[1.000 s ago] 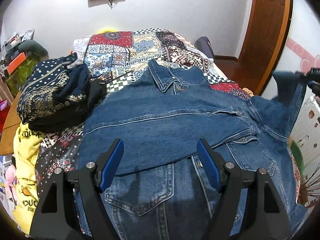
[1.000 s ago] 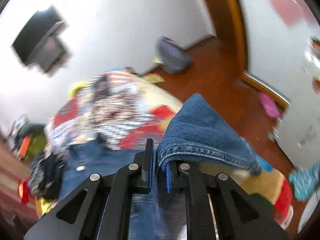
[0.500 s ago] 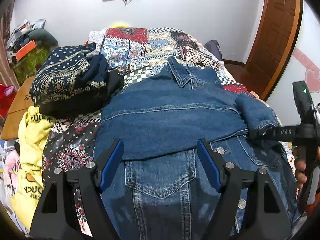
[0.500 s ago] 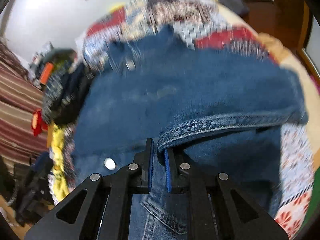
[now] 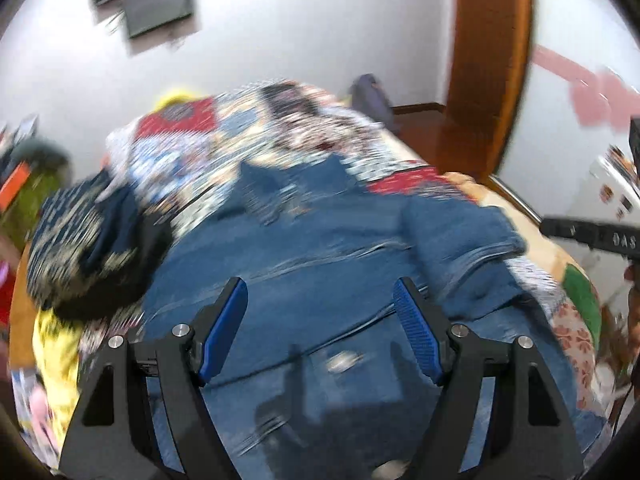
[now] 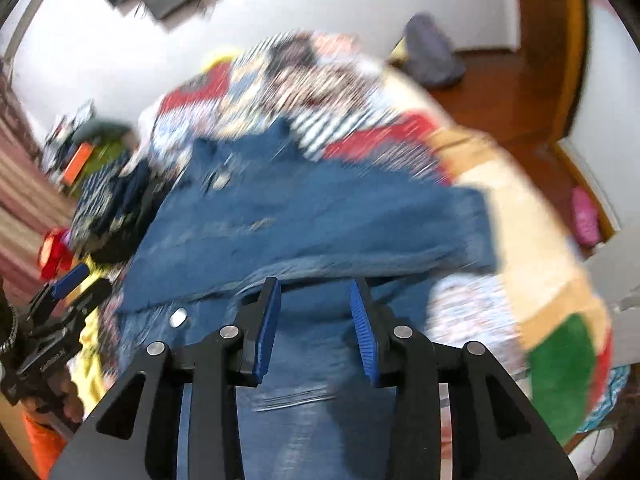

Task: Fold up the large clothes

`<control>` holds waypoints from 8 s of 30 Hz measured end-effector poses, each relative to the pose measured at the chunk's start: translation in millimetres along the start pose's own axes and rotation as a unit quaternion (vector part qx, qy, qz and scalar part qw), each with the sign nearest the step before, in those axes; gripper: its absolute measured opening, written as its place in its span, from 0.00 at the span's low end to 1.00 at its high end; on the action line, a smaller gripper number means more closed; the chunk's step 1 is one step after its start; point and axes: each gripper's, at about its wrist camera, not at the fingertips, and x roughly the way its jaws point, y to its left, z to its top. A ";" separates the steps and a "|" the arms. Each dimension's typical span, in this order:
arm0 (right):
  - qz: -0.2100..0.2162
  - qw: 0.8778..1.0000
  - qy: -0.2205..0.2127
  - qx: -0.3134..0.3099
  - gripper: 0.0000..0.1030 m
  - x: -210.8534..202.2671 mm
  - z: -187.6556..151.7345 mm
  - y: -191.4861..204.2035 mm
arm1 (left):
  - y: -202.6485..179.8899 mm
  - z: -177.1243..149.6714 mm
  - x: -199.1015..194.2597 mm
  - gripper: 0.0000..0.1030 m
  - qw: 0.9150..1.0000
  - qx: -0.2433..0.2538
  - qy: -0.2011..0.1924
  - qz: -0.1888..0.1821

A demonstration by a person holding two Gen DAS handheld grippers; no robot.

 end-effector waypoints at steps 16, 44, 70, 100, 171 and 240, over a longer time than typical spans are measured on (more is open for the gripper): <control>-0.082 0.990 -0.025 0.110 0.32 -11.3 -13.3 -113.1 | -185.1 31.4 117.8 0.73 0.966 0.190 0.126 -0.121; -0.057 0.993 0.011 0.106 0.32 17.2 -17.4 -106.3 | -94.0 108.6 75.3 0.11 0.995 0.060 -0.010 -0.085; -0.005 0.989 0.132 -0.065 0.58 113.3 -14.6 1.0 | 156.6 -68.7 37.6 0.47 0.976 -0.211 0.044 0.044; -0.032 0.993 0.094 -0.069 0.61 92.6 5.5 9.2 | 225.4 -111.4 -8.3 0.70 0.967 -0.222 0.063 0.105; -0.031 0.988 -0.013 -0.148 0.59 8.2 64.1 -11.1 | 164.3 -30.7 -25.0 0.64 0.990 -0.100 0.069 0.072; -0.017 0.995 0.075 -0.058 0.10 192.9 133.4 -7.9 | 249.4 17.3 89.7 0.01 0.967 -0.240 0.077 0.032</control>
